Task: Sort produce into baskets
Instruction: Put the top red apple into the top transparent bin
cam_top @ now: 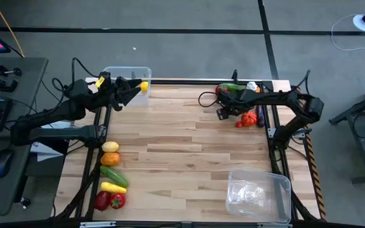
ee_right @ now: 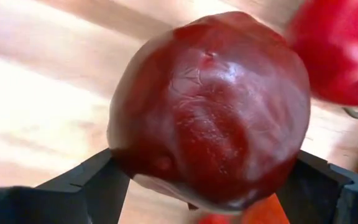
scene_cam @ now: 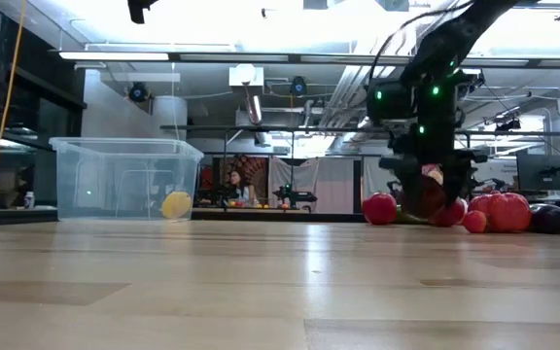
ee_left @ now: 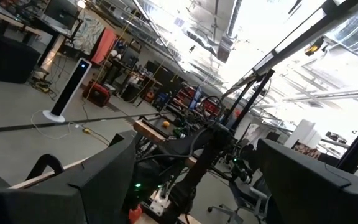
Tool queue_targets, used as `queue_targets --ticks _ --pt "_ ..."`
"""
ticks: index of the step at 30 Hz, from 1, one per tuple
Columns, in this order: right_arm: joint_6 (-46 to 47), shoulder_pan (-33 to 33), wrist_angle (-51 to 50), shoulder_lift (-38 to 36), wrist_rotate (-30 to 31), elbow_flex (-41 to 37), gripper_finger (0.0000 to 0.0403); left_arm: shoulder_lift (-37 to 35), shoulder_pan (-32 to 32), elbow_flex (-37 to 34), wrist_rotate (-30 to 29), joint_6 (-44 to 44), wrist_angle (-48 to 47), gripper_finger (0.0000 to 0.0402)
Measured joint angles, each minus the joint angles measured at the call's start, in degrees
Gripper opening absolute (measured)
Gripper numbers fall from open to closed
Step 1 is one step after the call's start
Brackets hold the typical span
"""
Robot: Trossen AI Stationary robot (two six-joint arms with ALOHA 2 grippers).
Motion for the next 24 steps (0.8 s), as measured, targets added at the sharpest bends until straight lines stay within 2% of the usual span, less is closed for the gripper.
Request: queue_targets --ticks 6,11,15,17,20,24 --pt "-1.8 4.2 5.1 -9.9 -2.2 0.0 0.0322 0.0 0.0 0.0 -0.5 1.8 0.0 0.0325" --pt "-1.7 6.3 27.7 -14.0 -10.4 0.0 0.0322 0.0 0.0 0.0 -2.7 2.9 0.0 0.0325" --pt "-1.0 8.1 49.8 -9.2 -12.5 0.1 0.0321 0.0 0.0 0.0 -4.8 3.0 0.2 0.0325" --pt "0.4 8.5 57.5 -4.7 -12.5 1.4 0.0321 0.0 0.0 0.0 -4.9 3.0 0.9 0.0325" --pt "0.5 8.5 61.4 3.0 -13.7 7.4 0.0321 0.0 0.0 0.0 -4.9 3.0 3.1 0.0325" --pt "-3.6 8.5 61.4 13.1 -17.8 19.3 0.0321 0.0 0.0 0.0 -4.9 2.9 6.3 0.0325"
